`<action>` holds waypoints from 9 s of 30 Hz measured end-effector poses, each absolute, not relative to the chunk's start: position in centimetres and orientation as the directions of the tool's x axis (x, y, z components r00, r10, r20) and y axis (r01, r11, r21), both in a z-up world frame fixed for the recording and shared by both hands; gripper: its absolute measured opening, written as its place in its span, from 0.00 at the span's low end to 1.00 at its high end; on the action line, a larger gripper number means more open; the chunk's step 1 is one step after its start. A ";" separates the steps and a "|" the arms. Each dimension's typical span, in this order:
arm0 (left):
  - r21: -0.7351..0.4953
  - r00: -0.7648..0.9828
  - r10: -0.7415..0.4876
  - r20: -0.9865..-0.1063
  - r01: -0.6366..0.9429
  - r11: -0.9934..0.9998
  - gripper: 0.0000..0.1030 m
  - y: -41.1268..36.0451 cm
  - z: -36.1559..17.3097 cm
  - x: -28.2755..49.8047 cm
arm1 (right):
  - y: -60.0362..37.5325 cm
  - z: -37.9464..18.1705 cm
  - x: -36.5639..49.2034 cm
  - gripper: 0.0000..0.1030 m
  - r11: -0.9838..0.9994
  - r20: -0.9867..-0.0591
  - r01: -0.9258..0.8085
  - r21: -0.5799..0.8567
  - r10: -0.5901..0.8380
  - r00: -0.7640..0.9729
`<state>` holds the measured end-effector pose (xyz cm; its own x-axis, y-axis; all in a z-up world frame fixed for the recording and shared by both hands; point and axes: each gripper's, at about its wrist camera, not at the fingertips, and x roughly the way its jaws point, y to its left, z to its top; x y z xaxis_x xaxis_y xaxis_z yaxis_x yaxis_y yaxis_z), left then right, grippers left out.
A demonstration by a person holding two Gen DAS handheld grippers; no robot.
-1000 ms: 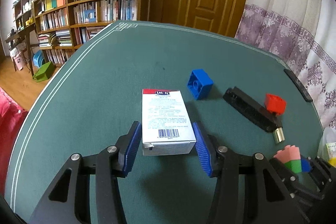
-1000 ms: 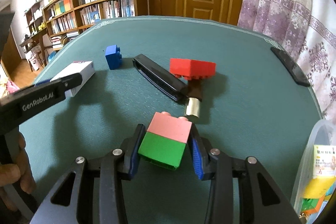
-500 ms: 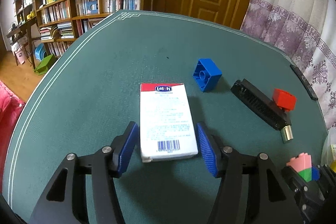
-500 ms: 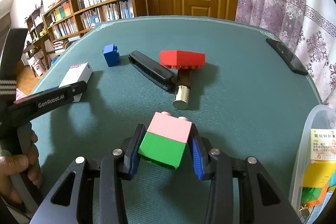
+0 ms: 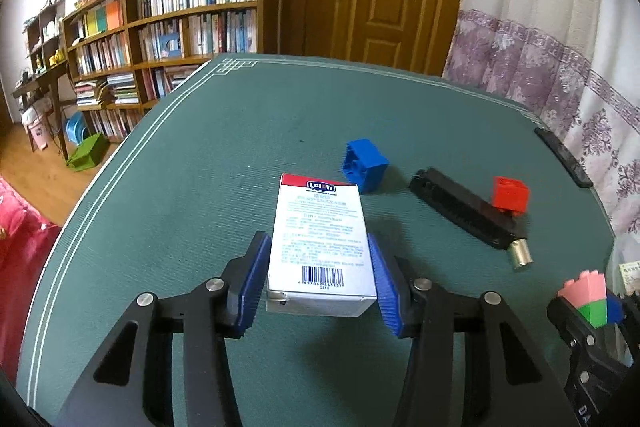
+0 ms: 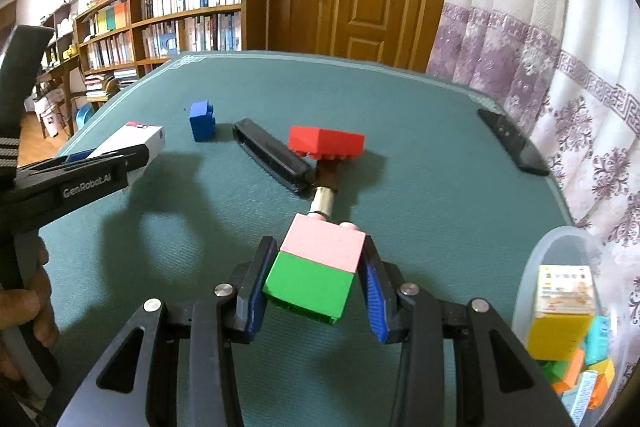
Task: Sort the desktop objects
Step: 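Carry the white box and pink-green block toward the clear bowl with both tools, then open the left tool over the bowl to drop the white box while the right tool holds the block, then open the right tool to drop the pink-green block into the bowl, then move both open tools back toward the blue block and lipstick, then grasp the blue block with the left tool while the right tool grasps the lipstick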
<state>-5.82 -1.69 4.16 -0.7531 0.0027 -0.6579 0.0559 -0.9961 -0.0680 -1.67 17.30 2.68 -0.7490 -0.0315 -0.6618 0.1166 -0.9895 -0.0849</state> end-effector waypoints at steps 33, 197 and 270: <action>-0.025 -0.767 0.193 -0.612 -0.225 -0.974 0.51 12.0 8.3 -1.0 | 26.9 6.3 2.6 0.44 -0.992 -0.577 -0.073 -0.098 0.116 -0.808; -0.141 -0.711 0.220 -0.668 -0.169 -0.975 0.71 6.6 6.4 -4.8 | 28.5 6.9 2.1 0.66 -0.998 -0.595 -0.058 0.039 0.023 -0.803; -0.090 -0.689 0.064 -0.722 0.002 -0.996 0.27 -1.5 1.6 -16.7 | 18.9 0.3 -10.4 0.44 -0.996 -0.740 0.091 0.022 -0.078 -0.668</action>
